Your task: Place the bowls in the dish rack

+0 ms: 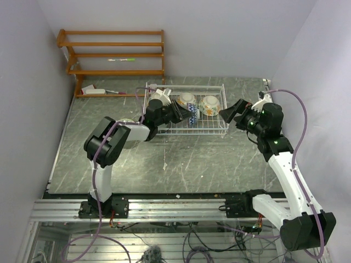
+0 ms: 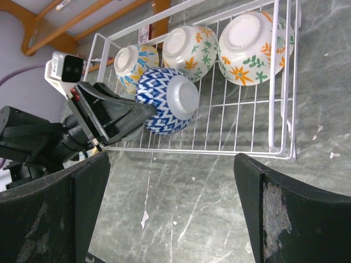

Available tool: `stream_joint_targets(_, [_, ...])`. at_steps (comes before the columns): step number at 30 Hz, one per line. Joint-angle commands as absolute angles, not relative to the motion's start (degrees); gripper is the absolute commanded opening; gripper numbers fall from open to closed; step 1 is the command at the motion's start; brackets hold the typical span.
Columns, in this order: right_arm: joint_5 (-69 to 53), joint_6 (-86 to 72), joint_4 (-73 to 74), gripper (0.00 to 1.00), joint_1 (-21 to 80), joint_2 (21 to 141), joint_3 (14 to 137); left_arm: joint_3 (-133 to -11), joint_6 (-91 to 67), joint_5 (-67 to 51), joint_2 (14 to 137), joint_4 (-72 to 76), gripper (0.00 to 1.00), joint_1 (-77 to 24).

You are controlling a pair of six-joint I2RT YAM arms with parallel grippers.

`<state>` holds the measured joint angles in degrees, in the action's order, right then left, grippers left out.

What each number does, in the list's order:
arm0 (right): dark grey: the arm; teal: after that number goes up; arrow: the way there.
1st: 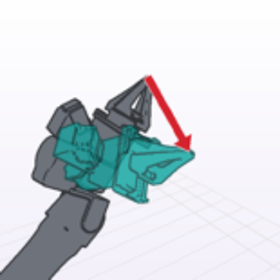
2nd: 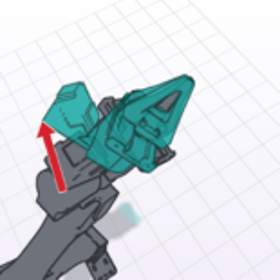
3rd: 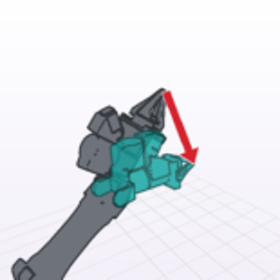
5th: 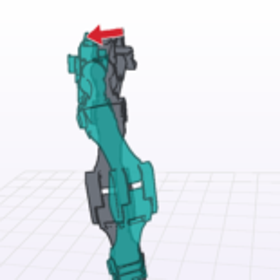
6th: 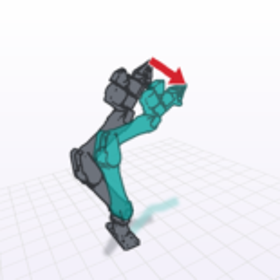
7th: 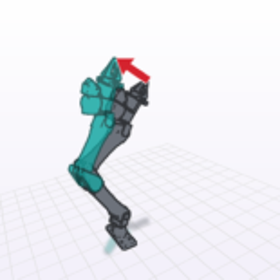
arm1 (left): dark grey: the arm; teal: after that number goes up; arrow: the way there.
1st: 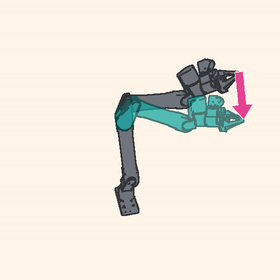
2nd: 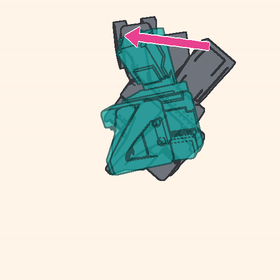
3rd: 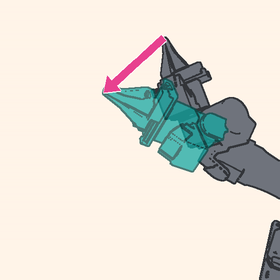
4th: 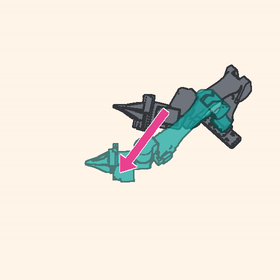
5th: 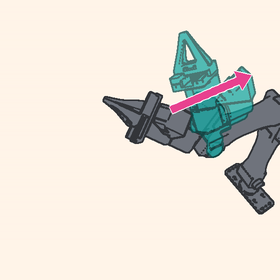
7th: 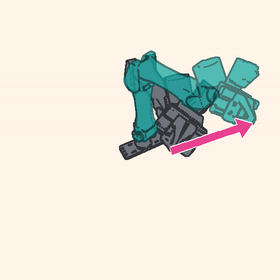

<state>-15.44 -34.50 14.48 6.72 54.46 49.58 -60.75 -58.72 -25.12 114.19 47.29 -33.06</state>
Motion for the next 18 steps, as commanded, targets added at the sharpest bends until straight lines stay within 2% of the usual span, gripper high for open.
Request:
stream_joint_targets(1, [-16.7,-34.5,12.7,0.96,6.1,55.1,48.6,-57.0,-54.9,-19.5,113.3,40.5,0.27,-30.3])
stream_joint_targets(12, [-17.4,-34.7,11.8,0.96,6.1,55.9,48.2,-55.6,-50.7,-17.2,109.5,34.6,0.3,-29.3])
stream_joint_targets(18, [-18.0,-34.9,11.3,0.96,6.1,56.2,47.7,-54.7,-49.7,-16.1,108.6,33.0,0.38,-29.0])
